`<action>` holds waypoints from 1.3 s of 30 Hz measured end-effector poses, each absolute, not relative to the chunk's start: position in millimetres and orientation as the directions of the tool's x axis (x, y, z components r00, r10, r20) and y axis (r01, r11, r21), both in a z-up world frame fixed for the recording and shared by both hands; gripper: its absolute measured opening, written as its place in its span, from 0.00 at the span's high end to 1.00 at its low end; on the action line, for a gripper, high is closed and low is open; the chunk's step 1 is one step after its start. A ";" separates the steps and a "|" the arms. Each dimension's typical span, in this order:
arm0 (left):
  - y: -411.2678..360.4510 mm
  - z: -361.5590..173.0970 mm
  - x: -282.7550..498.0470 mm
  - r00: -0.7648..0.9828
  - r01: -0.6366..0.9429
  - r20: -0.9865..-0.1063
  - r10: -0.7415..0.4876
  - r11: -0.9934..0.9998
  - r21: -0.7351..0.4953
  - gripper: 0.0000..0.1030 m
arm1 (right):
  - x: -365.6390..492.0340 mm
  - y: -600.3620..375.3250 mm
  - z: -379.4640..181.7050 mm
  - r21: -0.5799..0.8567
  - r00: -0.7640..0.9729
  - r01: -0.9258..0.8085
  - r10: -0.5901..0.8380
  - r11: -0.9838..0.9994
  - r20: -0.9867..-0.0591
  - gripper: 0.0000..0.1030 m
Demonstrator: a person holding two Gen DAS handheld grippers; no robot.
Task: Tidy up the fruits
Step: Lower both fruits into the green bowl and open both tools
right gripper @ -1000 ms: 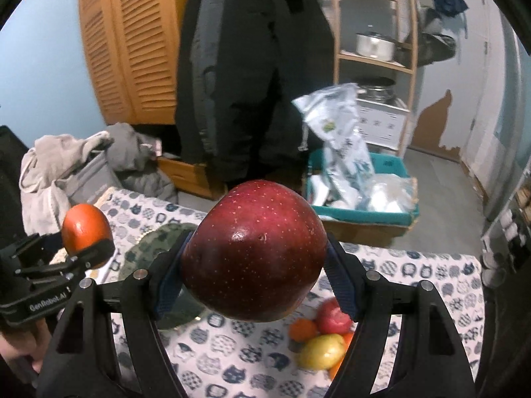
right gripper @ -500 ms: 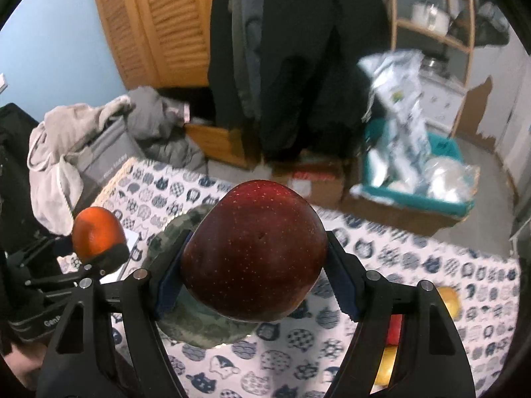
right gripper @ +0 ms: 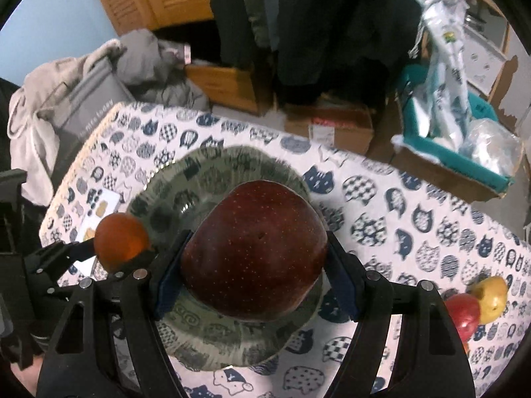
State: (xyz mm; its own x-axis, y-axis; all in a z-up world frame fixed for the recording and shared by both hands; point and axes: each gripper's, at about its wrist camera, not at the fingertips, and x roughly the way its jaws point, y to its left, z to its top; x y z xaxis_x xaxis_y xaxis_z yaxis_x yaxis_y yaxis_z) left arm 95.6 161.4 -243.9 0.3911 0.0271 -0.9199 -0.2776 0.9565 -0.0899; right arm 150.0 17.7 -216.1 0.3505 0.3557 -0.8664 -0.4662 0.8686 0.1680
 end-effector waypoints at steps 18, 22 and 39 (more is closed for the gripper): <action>151.9 -291.4 105.7 0.270 -0.259 -0.963 -0.019 0.962 -0.092 0.34 | 153.6 26.4 -248.0 0.175 0.281 -0.461 0.330 0.870 -0.901 0.26; 148.7 -289.2 105.9 0.276 -0.249 -0.961 -0.017 0.964 -0.089 0.24 | 153.9 27.9 -249.6 0.177 0.274 -0.462 0.329 0.869 -0.904 0.26; 171.1 -246.6 74.6 0.333 -0.269 -0.943 0.029 0.961 -0.065 0.17 | 157.2 52.3 -275.3 0.157 0.196 -0.496 0.286 0.854 -0.938 0.26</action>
